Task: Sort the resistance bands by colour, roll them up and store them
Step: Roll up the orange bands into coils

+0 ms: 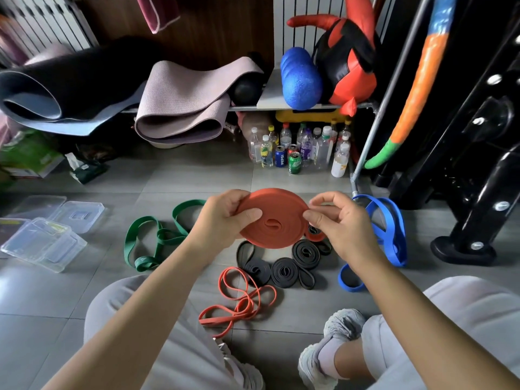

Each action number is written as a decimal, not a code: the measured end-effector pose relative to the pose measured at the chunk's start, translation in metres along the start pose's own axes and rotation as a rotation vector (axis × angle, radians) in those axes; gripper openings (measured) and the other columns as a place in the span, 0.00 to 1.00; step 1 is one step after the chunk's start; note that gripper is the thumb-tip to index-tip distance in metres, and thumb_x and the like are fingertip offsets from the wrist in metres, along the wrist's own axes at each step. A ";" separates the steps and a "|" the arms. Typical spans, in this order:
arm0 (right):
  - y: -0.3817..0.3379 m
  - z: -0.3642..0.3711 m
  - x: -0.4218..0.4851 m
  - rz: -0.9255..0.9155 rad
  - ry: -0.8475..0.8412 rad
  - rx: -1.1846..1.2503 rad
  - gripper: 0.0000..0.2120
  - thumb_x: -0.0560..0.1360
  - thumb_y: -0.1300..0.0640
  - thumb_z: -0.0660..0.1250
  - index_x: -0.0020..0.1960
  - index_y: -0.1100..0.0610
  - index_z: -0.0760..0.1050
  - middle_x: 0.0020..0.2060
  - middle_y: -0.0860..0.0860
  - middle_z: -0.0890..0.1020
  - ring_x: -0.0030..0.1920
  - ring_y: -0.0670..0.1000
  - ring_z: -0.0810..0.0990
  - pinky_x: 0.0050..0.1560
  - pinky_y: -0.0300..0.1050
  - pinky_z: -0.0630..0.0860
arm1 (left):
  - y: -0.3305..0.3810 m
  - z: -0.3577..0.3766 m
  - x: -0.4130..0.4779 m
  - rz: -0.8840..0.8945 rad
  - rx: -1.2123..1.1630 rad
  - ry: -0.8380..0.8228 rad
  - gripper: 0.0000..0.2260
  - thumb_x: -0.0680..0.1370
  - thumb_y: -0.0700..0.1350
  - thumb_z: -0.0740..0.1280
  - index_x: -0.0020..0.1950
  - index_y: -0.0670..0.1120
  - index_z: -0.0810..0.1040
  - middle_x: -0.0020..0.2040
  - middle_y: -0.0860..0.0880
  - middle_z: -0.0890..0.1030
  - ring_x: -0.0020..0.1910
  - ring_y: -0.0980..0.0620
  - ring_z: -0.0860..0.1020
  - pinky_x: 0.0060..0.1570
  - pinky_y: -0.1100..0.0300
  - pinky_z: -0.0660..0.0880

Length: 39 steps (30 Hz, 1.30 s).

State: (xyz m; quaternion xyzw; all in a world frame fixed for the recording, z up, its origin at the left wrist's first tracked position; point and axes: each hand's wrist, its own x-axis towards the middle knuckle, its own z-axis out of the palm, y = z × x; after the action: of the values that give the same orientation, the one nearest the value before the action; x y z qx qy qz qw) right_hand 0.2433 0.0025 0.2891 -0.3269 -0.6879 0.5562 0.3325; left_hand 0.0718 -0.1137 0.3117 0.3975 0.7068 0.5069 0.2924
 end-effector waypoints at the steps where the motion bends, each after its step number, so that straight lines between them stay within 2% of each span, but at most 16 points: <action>1: 0.000 0.000 0.001 0.005 -0.002 -0.009 0.09 0.70 0.61 0.72 0.43 0.48 0.76 0.32 0.38 0.83 0.36 0.38 0.81 0.42 0.33 0.77 | -0.001 0.001 0.000 -0.006 -0.029 0.006 0.08 0.75 0.34 0.67 0.48 0.47 0.77 0.42 0.44 0.82 0.42 0.45 0.81 0.43 0.48 0.80; 3: -0.002 -0.001 0.003 0.018 -0.022 0.013 0.10 0.71 0.61 0.72 0.43 0.45 0.78 0.34 0.39 0.84 0.39 0.41 0.82 0.49 0.40 0.80 | -0.001 0.003 0.001 -0.030 -0.096 0.019 0.07 0.75 0.34 0.67 0.50 0.44 0.77 0.41 0.47 0.82 0.39 0.49 0.81 0.40 0.53 0.81; 5: -0.006 -0.002 0.006 0.018 0.004 0.039 0.09 0.71 0.61 0.71 0.44 0.46 0.80 0.34 0.42 0.84 0.41 0.43 0.83 0.50 0.44 0.80 | 0.002 0.005 0.002 -0.062 -0.197 0.023 0.07 0.75 0.35 0.66 0.50 0.45 0.77 0.41 0.50 0.83 0.39 0.52 0.82 0.39 0.55 0.81; 8: -0.015 0.000 0.013 -0.026 0.134 0.055 0.06 0.73 0.60 0.69 0.49 0.53 0.81 0.38 0.43 0.83 0.38 0.39 0.81 0.45 0.37 0.80 | 0.009 0.011 0.007 -0.092 -0.316 0.032 0.07 0.76 0.37 0.66 0.52 0.46 0.77 0.42 0.51 0.83 0.41 0.53 0.83 0.41 0.51 0.81; 11: -0.025 0.004 0.030 -0.070 0.240 -0.010 0.01 0.73 0.56 0.70 0.44 0.53 0.79 0.34 0.45 0.81 0.34 0.42 0.78 0.38 0.40 0.77 | 0.018 0.012 0.018 -0.109 -0.384 0.077 0.07 0.77 0.39 0.66 0.54 0.45 0.77 0.44 0.49 0.83 0.42 0.53 0.83 0.42 0.49 0.81; 14: -0.028 0.005 0.056 -0.110 0.242 -0.141 0.02 0.73 0.57 0.70 0.44 0.51 0.80 0.34 0.45 0.79 0.36 0.39 0.77 0.40 0.35 0.74 | 0.023 0.008 0.033 -0.115 -0.417 0.133 0.06 0.77 0.39 0.66 0.52 0.45 0.77 0.45 0.48 0.82 0.43 0.51 0.82 0.43 0.48 0.81; 16: -0.029 0.007 0.071 -0.100 0.208 -0.168 0.05 0.73 0.59 0.70 0.45 0.50 0.81 0.37 0.48 0.80 0.37 0.40 0.78 0.41 0.36 0.76 | 0.024 0.005 0.044 -0.116 -0.426 0.162 0.06 0.77 0.39 0.66 0.53 0.44 0.77 0.47 0.47 0.82 0.47 0.48 0.82 0.45 0.45 0.80; 19: -0.027 0.013 0.088 -0.104 0.126 -0.204 0.06 0.73 0.62 0.69 0.47 0.53 0.81 0.35 0.45 0.81 0.34 0.39 0.78 0.36 0.31 0.75 | 0.020 0.003 0.060 -0.129 -0.414 0.215 0.04 0.77 0.38 0.66 0.49 0.46 0.76 0.46 0.47 0.81 0.46 0.49 0.81 0.46 0.43 0.79; 21: -0.022 0.016 0.098 -0.123 0.092 -0.376 0.04 0.72 0.55 0.70 0.47 0.50 0.79 0.37 0.46 0.82 0.38 0.44 0.81 0.41 0.38 0.78 | 0.014 0.003 0.074 -0.139 -0.401 0.240 0.05 0.76 0.37 0.67 0.48 0.47 0.76 0.45 0.48 0.81 0.44 0.49 0.80 0.46 0.42 0.79; 23: -0.018 0.021 0.107 -0.150 0.058 -0.601 0.12 0.70 0.48 0.71 0.51 0.51 0.77 0.41 0.47 0.83 0.43 0.50 0.81 0.45 0.46 0.78 | 0.008 0.006 0.088 -0.147 -0.365 0.257 0.06 0.76 0.36 0.67 0.45 0.48 0.76 0.43 0.48 0.81 0.42 0.49 0.80 0.46 0.43 0.79; 25: -0.011 0.028 0.120 -0.175 0.031 -0.796 0.20 0.69 0.43 0.69 0.57 0.51 0.73 0.45 0.48 0.83 0.46 0.54 0.81 0.44 0.46 0.76 | 0.000 0.011 0.103 -0.144 -0.304 0.270 0.09 0.76 0.35 0.67 0.43 0.49 0.76 0.41 0.48 0.80 0.41 0.46 0.80 0.46 0.44 0.79; 27: -0.001 0.033 0.134 -0.203 -0.009 -0.912 0.24 0.69 0.39 0.68 0.58 0.50 0.70 0.48 0.49 0.82 0.49 0.56 0.80 0.44 0.46 0.75 | -0.012 0.016 0.118 -0.137 -0.215 0.276 0.11 0.75 0.34 0.67 0.41 0.51 0.76 0.42 0.44 0.81 0.42 0.44 0.79 0.47 0.42 0.78; 30: 0.025 0.037 0.160 -0.177 -0.076 -0.960 0.25 0.68 0.37 0.68 0.56 0.52 0.69 0.48 0.52 0.81 0.49 0.58 0.79 0.43 0.47 0.75 | -0.036 0.022 0.142 -0.162 -0.106 0.275 0.10 0.75 0.36 0.68 0.40 0.51 0.76 0.44 0.41 0.81 0.43 0.41 0.80 0.48 0.39 0.78; 33: 0.056 0.044 0.187 -0.094 -0.182 -0.974 0.27 0.68 0.35 0.68 0.55 0.53 0.67 0.46 0.53 0.81 0.48 0.58 0.79 0.40 0.47 0.73 | -0.065 0.028 0.167 -0.194 -0.049 0.266 0.06 0.74 0.37 0.68 0.45 0.48 0.77 0.44 0.41 0.81 0.45 0.39 0.80 0.47 0.40 0.78; 36: 0.095 0.055 0.212 -0.045 -0.241 -0.961 0.26 0.67 0.35 0.67 0.54 0.52 0.66 0.41 0.52 0.83 0.46 0.57 0.80 0.40 0.48 0.75 | -0.104 0.033 0.195 -0.220 0.022 0.251 0.06 0.73 0.37 0.69 0.49 0.42 0.79 0.41 0.44 0.79 0.40 0.45 0.77 0.45 0.41 0.78; 39: 0.141 0.070 0.233 -0.018 -0.317 -1.010 0.26 0.70 0.36 0.65 0.59 0.50 0.63 0.44 0.54 0.82 0.47 0.59 0.80 0.40 0.47 0.73 | -0.149 0.041 0.223 -0.267 0.073 0.212 0.05 0.71 0.40 0.70 0.46 0.43 0.79 0.38 0.46 0.78 0.37 0.47 0.76 0.43 0.42 0.78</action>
State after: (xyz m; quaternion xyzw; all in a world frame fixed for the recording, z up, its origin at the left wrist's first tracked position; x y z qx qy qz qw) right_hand 0.0650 0.1790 0.1607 -0.3524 -0.9147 0.1952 0.0303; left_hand -0.0489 0.0726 0.1546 0.2545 0.7983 0.4766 0.2662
